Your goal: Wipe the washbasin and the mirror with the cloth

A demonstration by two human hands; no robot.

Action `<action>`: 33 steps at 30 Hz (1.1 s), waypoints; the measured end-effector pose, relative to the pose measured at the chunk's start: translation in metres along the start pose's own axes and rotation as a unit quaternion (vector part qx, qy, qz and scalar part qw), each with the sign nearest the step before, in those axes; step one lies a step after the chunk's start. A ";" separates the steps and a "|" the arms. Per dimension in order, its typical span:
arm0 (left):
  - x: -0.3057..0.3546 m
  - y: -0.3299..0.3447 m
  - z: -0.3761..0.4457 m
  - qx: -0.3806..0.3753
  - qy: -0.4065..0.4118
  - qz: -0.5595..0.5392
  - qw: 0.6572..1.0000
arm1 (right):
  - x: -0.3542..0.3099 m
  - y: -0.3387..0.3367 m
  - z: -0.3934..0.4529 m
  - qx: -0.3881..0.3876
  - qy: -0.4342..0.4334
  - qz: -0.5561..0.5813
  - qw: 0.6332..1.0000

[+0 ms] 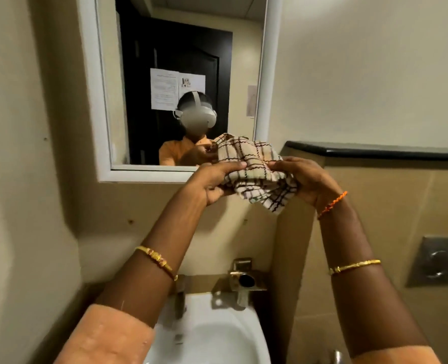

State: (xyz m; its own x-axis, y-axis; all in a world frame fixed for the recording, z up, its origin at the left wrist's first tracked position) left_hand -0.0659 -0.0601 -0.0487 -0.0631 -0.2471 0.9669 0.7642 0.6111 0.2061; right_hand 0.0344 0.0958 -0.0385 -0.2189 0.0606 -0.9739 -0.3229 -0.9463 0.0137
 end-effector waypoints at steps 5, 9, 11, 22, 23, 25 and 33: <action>0.020 0.089 0.067 0.076 0.079 0.065 0.992 | -0.052 -0.091 0.023 0.144 -0.073 -0.092 0.983; 0.051 0.136 0.116 0.108 0.099 0.077 0.986 | -0.091 -0.147 0.050 0.191 -0.120 -0.174 0.959; 0.061 0.151 0.138 0.122 0.099 0.096 0.983 | -0.105 -0.172 0.068 0.186 -0.106 -0.198 0.957; 0.017 0.182 0.199 0.155 0.132 0.521 0.829 | -0.061 -0.225 0.113 0.254 0.023 -0.422 0.870; 0.016 0.181 0.197 0.143 0.136 0.521 0.830 | -0.061 -0.225 0.114 0.255 0.018 -0.428 0.867; 0.017 0.177 0.196 0.118 0.132 0.508 0.843 | -0.061 -0.225 0.116 0.246 0.018 -0.430 0.869; 0.022 0.165 0.189 0.020 0.078 0.483 0.872 | -0.058 -0.223 0.109 0.204 0.033 -0.430 0.879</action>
State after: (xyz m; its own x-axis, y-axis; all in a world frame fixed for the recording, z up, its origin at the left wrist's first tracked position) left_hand -0.0626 0.1776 0.0351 0.6877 0.3015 0.6604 0.3885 0.6156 -0.6856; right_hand 0.0186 0.3375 0.0400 0.3172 0.6671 -0.6741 -0.6490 -0.3656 -0.6672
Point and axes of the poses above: each hand's wrist, its own z-axis towards the middle knuckle, its own y-axis out of the palm, x = y × z, the point moved 1 cm from there along z, towards the middle knuckle, and after that the axes turned 9 degrees about -x, right-handed, at the moved point
